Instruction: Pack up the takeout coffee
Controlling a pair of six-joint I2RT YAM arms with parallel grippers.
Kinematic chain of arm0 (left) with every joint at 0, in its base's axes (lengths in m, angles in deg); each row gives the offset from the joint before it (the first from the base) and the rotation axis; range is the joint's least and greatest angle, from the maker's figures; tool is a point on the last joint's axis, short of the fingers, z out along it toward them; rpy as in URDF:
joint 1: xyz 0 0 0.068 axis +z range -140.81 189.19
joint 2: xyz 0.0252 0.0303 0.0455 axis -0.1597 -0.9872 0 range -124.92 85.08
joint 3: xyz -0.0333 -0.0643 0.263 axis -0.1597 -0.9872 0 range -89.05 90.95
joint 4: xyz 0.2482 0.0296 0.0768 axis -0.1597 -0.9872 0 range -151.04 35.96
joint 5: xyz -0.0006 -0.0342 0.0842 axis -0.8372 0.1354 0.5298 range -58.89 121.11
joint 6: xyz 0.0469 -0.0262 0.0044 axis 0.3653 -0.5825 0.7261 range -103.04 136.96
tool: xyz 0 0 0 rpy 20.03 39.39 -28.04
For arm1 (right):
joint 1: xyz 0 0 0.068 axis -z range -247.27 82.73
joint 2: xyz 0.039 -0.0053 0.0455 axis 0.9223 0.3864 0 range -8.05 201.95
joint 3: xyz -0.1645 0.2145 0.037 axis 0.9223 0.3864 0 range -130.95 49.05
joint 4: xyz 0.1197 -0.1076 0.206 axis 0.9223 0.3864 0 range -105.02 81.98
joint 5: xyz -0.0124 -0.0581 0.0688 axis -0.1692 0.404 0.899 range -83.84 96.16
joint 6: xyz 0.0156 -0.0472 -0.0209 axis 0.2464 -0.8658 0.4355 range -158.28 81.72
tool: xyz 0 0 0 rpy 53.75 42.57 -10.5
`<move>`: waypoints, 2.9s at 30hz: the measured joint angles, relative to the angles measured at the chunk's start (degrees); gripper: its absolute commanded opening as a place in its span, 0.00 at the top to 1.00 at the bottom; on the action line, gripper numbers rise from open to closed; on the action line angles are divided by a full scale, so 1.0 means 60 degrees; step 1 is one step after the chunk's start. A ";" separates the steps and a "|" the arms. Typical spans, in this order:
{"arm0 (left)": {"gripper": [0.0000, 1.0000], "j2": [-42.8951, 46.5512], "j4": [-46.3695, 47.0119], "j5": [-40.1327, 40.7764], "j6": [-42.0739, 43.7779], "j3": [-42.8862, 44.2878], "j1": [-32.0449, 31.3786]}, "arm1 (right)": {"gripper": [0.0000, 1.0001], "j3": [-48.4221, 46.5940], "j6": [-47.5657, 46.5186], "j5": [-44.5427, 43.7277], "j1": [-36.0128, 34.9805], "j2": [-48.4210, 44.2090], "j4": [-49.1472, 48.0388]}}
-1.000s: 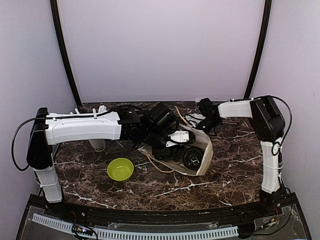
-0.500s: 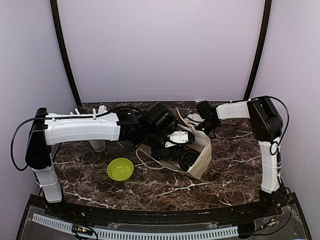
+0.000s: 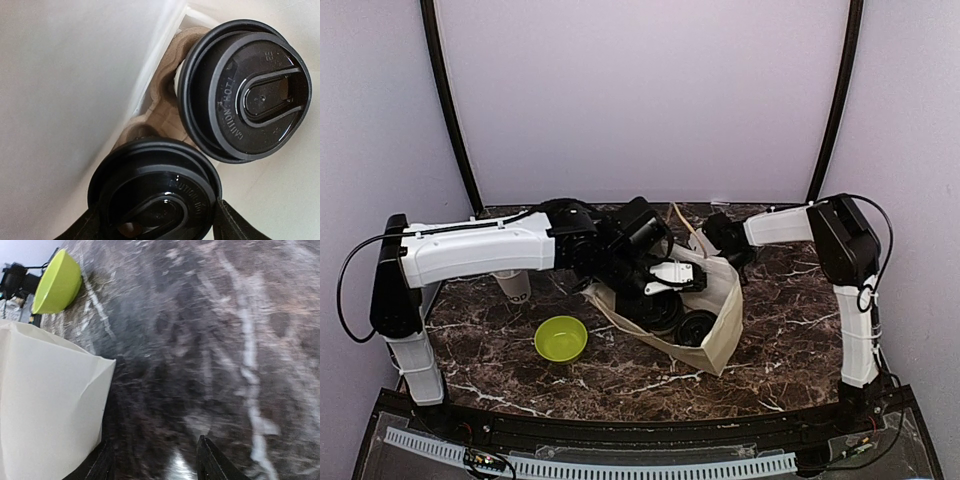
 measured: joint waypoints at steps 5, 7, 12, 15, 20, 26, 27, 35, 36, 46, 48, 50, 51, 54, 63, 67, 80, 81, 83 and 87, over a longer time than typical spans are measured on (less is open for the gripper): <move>0.54 0.0015 -0.0772 -0.0823 -0.0466 0.0193 -0.0026 | 0.40 -0.0157 -0.0605 0.0630 -0.0135 0.0222 0.0889; 0.54 0.0011 -0.0936 -0.1020 -0.0528 0.0197 -0.0047 | 0.38 -0.0189 -0.0769 0.0645 -0.0087 0.0233 0.1239; 0.54 -0.0106 -0.1202 -0.1417 -0.0659 0.0393 -0.0062 | 0.36 -0.0204 -0.0834 -0.0178 0.0288 -0.0117 0.1636; 0.54 -0.0310 -0.1257 -0.1497 -0.0685 0.0528 -0.0062 | 0.36 -0.0153 -0.0754 -0.0900 0.0750 -0.0627 0.1610; 0.53 -0.0670 -0.1264 -0.1566 -0.0714 0.0816 -0.0066 | 0.36 -0.0124 -0.0681 -0.1577 0.1475 -0.1672 0.1592; 0.54 -0.0929 -0.0994 -0.1577 -0.0849 0.0874 -0.0066 | 0.36 -0.0120 -0.0725 -0.1916 0.2120 -0.2670 0.1614; 0.54 -0.0951 -0.0896 -0.1585 -0.0867 0.0845 -0.0066 | 0.36 -0.0120 -0.0729 -0.1920 0.2208 -0.2798 0.1621; 0.43 -0.0856 -0.0168 -0.1574 -0.0922 0.0335 -0.0066 | 0.35 -0.0120 -0.0743 -0.1803 0.2492 -0.3654 0.1657; 0.37 -0.0841 -0.0171 -0.1574 -0.0925 0.0335 -0.0066 | 0.35 -0.0120 -0.0732 -0.1759 0.2492 -0.3719 0.1672; 0.01 -0.0776 -0.0911 -0.1617 -0.1406 0.0958 -0.0080 | 0.34 -0.0124 -0.0674 -0.1570 0.2492 -0.4105 0.1902; 0.01 -0.0776 -0.1147 -0.1610 -0.1519 0.1246 -0.0080 | 0.34 -0.0127 -0.0674 -0.1545 0.2492 -0.4116 0.1985; 0.01 -0.0776 -0.1337 -0.1606 -0.1617 0.1450 -0.0084 | 0.34 -0.0157 -0.0674 -0.1519 0.2492 -0.4116 0.2047; 0.01 -0.0776 -0.1417 -0.1596 -0.1654 0.1523 -0.0084 | 0.34 -0.0175 -0.0674 -0.1501 0.2492 -0.4116 0.2069; 0.01 -0.0776 -0.1632 -0.1566 -0.1712 0.1676 -0.0084 | 0.34 -0.0288 -0.0685 -0.1453 0.2492 -0.4116 0.2153; 0.01 -0.0623 -0.1854 -0.1446 -0.1781 0.2361 -0.0080 | 0.34 -0.0586 -0.0729 -0.1381 0.2492 -0.4116 0.2412; 0.01 -0.0357 -0.1610 -0.1155 -0.1781 0.2441 -0.0080 | 0.35 -0.0947 -0.0743 -0.1311 0.2492 -0.4116 0.2656; 0.01 0.0761 -0.0124 -0.0594 -0.1749 0.2441 0.0175 | 0.25 -0.1621 -0.3166 0.2248 0.2353 -0.6663 0.5275; 0.02 0.0790 -0.0055 -0.0543 -0.1752 0.2441 0.0211 | 0.25 -0.1621 -0.3195 0.2331 0.2164 -0.6768 0.5333; 0.02 0.0794 0.0069 -0.0437 -0.1756 0.2441 0.0219 | 0.24 -0.1603 -0.3180 0.2280 0.1574 -0.6776 0.5333; 0.02 0.0787 0.0175 -0.0280 -0.1803 0.2419 0.0273 | 0.25 -0.1413 -0.3053 0.1712 0.0288 -0.6594 0.5293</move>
